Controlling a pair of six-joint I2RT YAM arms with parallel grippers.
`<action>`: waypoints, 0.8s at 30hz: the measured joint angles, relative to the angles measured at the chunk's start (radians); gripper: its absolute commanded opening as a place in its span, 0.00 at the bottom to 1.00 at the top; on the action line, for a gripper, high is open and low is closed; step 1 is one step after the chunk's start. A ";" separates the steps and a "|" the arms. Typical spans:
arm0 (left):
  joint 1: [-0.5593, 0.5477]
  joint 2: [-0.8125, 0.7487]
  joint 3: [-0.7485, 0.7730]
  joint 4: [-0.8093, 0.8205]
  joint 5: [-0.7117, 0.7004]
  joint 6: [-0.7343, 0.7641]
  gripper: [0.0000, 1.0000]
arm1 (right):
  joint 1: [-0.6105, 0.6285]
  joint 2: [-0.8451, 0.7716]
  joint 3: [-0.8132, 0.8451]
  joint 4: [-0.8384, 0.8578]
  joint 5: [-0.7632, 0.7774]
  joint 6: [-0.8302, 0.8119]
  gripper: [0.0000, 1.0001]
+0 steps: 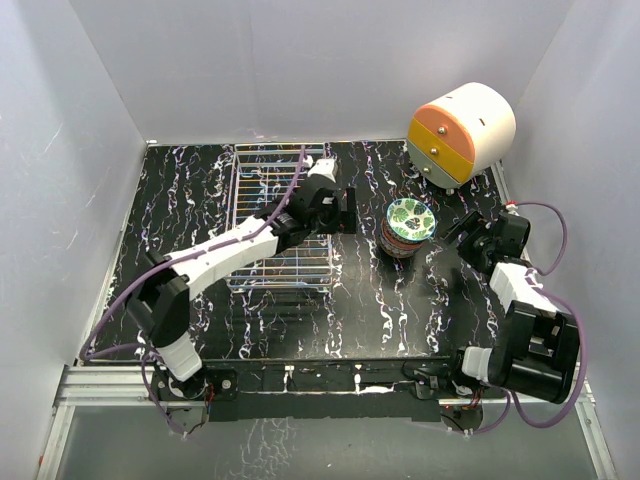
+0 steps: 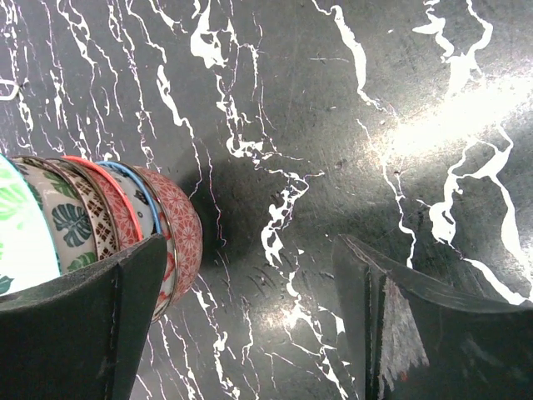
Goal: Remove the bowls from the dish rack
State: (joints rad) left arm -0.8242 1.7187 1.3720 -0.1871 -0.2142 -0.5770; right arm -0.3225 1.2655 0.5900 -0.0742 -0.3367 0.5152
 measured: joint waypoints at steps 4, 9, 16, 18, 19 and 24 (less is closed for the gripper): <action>0.000 -0.090 -0.015 0.003 -0.025 0.025 0.97 | 0.000 -0.024 -0.008 0.005 0.013 -0.001 0.83; 0.000 -0.263 -0.095 0.016 -0.090 0.061 0.97 | 0.000 -0.043 -0.012 0.005 0.042 -0.001 0.83; 0.003 -0.410 -0.175 0.016 -0.163 0.080 0.97 | 0.000 -0.044 -0.018 0.011 0.079 0.000 0.80; 0.003 -0.414 -0.183 0.014 -0.170 0.083 0.97 | 0.000 -0.044 -0.018 0.012 0.088 0.000 0.80; 0.003 -0.414 -0.187 0.014 -0.171 0.084 0.97 | 0.000 -0.044 -0.018 0.012 0.095 0.001 0.80; 0.004 -0.414 -0.195 0.003 -0.171 0.087 0.97 | 0.000 -0.044 -0.018 0.013 0.109 0.002 0.80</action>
State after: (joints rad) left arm -0.8204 1.3045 1.1770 -0.1841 -0.3851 -0.4904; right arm -0.3225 1.2217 0.5716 -0.0616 -0.2276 0.5175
